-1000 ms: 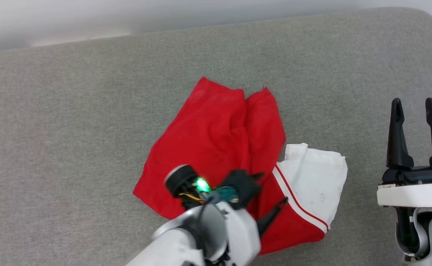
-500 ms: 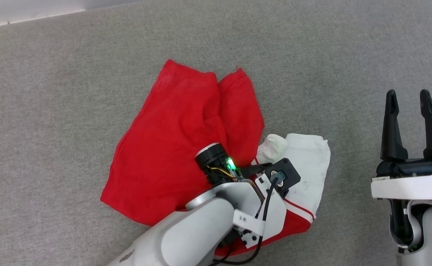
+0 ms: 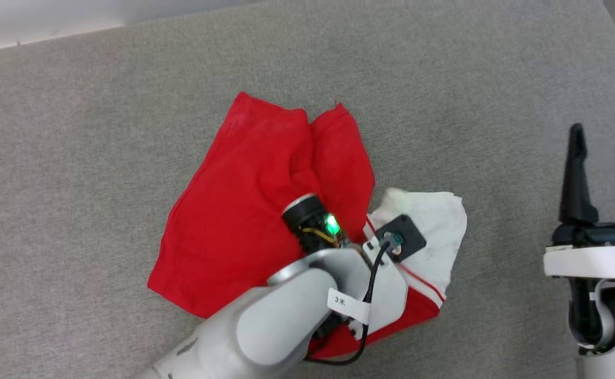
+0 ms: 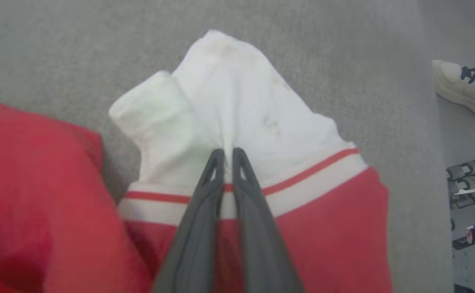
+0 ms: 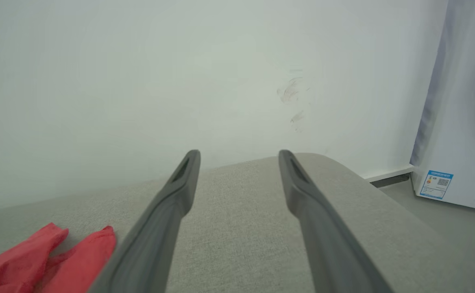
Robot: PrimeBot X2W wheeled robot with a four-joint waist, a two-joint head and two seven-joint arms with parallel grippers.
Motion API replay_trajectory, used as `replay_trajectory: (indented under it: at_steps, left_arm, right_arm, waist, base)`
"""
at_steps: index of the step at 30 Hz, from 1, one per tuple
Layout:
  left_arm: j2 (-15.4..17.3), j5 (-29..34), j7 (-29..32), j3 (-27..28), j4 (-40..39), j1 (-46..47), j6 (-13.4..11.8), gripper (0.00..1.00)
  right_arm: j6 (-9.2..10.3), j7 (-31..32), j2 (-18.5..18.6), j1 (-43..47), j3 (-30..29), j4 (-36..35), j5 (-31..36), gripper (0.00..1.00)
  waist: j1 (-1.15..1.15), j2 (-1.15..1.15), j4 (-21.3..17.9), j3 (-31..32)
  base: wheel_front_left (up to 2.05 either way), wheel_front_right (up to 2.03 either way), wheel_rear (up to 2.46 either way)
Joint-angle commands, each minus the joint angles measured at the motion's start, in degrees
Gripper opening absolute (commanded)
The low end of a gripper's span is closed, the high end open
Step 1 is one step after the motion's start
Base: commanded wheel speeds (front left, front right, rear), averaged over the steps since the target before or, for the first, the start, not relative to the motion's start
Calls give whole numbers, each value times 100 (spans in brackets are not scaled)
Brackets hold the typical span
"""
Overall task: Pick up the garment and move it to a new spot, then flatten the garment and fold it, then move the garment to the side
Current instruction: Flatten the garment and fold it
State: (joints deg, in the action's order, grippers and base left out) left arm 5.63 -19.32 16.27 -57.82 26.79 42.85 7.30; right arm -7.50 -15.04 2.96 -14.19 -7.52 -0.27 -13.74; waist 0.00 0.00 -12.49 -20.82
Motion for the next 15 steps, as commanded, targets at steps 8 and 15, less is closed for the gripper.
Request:
replay_trajectory:
  at_steps: [8,15]
  left_arm:
    - [-190,-52,-1362,411,-636,726,-62,0]
    - [-261,-162,-2709,1027,-1294,1673,-248,0]
  right_arm:
    - [2,-17,-13,-125,-834,331,-164,100]
    - [2,-17,-14,-196,-994,681,-293,100]
  waist:
    - [0,0,-62,404]
    - [0,0,-142,616]
  base:
    - [0,0,0]
    - [0,0,0]
